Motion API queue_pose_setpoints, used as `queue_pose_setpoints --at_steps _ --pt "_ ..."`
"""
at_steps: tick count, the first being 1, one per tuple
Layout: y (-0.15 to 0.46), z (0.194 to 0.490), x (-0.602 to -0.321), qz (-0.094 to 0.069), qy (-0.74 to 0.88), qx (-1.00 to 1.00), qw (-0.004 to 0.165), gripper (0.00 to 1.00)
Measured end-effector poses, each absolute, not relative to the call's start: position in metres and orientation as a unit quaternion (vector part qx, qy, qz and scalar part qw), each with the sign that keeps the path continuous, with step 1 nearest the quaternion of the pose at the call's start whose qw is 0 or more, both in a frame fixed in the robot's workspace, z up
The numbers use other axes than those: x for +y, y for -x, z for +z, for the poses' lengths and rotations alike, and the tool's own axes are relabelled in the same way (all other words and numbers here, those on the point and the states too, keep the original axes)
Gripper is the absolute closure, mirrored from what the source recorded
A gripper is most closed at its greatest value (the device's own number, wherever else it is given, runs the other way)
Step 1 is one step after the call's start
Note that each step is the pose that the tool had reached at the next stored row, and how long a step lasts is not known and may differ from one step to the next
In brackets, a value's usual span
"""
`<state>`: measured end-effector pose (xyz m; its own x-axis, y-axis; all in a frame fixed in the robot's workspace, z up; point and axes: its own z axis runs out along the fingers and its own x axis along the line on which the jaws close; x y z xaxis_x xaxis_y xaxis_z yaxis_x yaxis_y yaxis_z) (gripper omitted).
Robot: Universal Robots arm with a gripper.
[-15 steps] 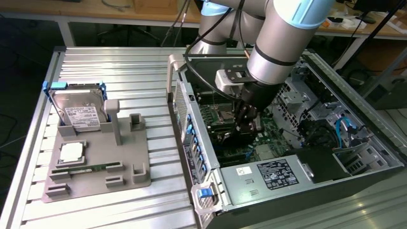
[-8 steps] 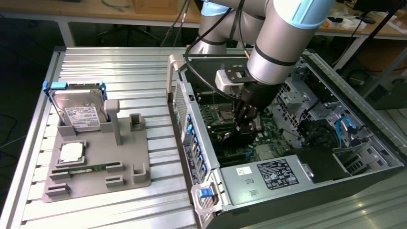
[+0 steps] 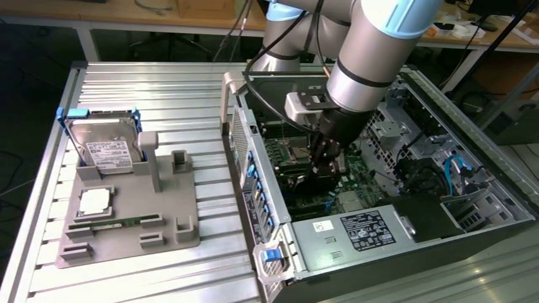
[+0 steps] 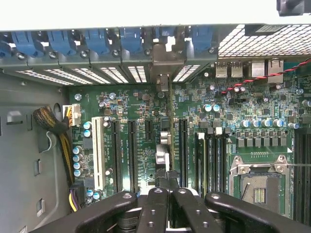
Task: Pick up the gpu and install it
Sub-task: 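Press down on the gpu until it lock into place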
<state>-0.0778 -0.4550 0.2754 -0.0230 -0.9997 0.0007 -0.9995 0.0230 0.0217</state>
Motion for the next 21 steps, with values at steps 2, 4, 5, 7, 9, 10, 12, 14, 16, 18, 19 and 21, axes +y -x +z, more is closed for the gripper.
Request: queue_pose_setpoints --at_steps 2,4,5,7,9,10,12,14,16,18,19,21 --pt "0.078 0.271 -0.455 -0.007 -0.699 -0.715 0.009 0.89" --pt "0.078 0.270 -0.454 -0.007 -0.699 -0.715 0.008 0.89" --pt "0.080 0.284 -0.454 -0.008 -0.699 -0.715 0.009 0.89" --pt "0.099 0.293 -0.452 -0.010 -0.699 -0.715 0.010 0.89" --pt "0.119 0.293 -0.447 -0.011 -0.699 -0.715 0.012 0.89" --pt "0.126 0.293 -0.446 -0.012 -0.699 -0.715 0.012 0.89" --pt "0.139 0.296 -0.444 -0.024 -0.698 -0.715 0.025 0.89" --pt "0.147 0.304 -0.444 -0.035 -0.698 -0.714 0.035 0.89" --pt "0.147 0.310 -0.444 -0.033 -0.698 -0.714 0.036 0.89" --pt "0.148 0.310 -0.444 -0.033 -0.698 -0.714 0.036 0.89" --pt "0.148 0.310 -0.444 -0.033 -0.698 -0.714 0.036 0.89" --pt "0.149 0.310 -0.444 -0.033 -0.698 -0.714 0.036 0.89"
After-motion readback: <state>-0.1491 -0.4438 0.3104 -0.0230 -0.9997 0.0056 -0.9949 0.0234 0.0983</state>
